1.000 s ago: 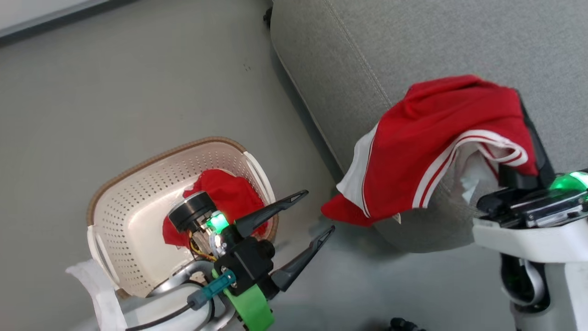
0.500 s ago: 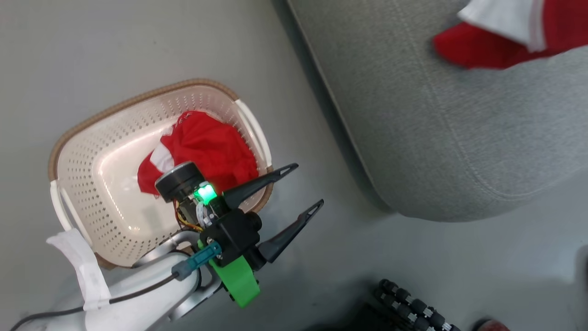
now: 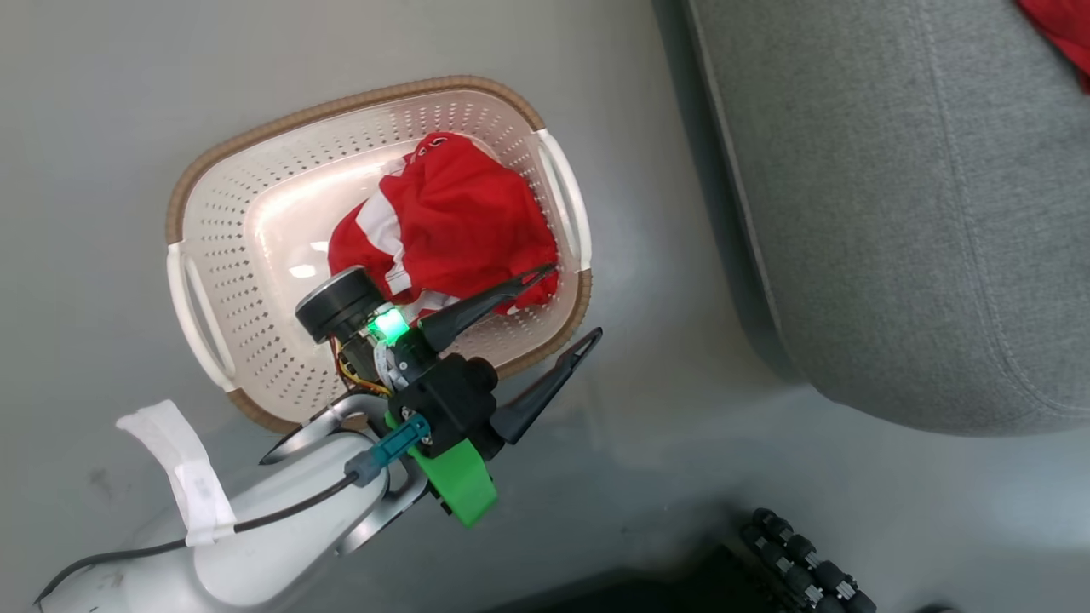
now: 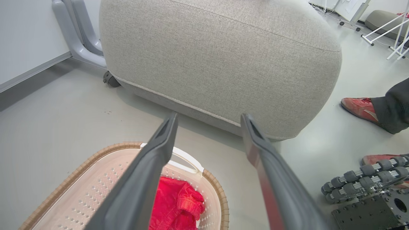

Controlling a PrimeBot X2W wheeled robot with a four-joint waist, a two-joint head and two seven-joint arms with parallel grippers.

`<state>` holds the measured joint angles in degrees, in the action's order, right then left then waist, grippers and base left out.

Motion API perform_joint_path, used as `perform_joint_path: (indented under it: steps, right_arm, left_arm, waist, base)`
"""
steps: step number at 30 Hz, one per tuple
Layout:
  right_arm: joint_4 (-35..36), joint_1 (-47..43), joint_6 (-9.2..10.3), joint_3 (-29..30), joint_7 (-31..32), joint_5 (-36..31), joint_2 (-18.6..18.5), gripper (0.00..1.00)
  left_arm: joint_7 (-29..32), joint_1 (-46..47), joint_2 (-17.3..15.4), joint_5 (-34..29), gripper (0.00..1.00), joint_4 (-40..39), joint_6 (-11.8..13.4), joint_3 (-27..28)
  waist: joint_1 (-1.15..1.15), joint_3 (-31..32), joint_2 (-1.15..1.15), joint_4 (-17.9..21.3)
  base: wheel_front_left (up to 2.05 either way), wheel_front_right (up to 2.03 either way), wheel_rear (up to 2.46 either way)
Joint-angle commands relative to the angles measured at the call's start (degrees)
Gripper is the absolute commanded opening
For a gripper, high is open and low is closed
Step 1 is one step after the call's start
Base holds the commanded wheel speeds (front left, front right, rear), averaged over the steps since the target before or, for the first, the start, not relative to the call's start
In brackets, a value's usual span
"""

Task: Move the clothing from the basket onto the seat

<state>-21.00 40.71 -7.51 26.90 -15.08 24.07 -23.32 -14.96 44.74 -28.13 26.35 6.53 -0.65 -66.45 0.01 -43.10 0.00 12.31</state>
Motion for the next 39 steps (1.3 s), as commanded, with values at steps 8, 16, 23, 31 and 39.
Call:
perform_joint_path:
  steps: [8,16,23,31,39]
  right_arm:
    - [-1.8,-9.2,0.05,2.3,-0.1,-4.7,7.2,1.00]
    - [8.2,-26.2,0.05,-6.7,-0.1,-12.5,10.3,1.00]
    - [13.4,-33.3,0.06,-16.3,-0.1,-13.7,12.7,1.00]
    - [13.2,-35.6,0.05,-26.5,-0.1,-14.3,15.5,1.00]
    - [12.2,-37.7,0.05,-30.2,-0.1,-13.1,17.8,1.00]
  left_arm:
    - [-0.3,-4.2,1.9,-2.6,1.00,1.5,2.0,2.4]
    - [-0.3,-13.0,6.5,-3.9,1.00,1.7,4.0,9.0]
    - [-0.2,-22.9,10.4,-4.8,1.00,1.7,6.7,21.0]
    - [-0.2,-35.7,16.0,-6.9,1.00,0.5,7.1,38.9]
    - [-0.2,-45.7,20.4,-12.0,1.00,-1.7,5.6,53.5]
  waist:
    - [-0.01,4.4,0.00,-0.1]
    - [-0.01,14.0,0.00,-2.4]
    - [-0.01,22.7,0.00,-7.5]
    - [-0.01,31.7,0.00,-13.9]
    - [-0.01,38.4,0.00,-17.1]
  base:
    - [0.00,0.00,0.00]
    - [0.00,0.00,0.00]
    - [0.00,0.00,0.00]
    - [0.00,0.00,0.00]
    - [0.00,0.00,0.00]
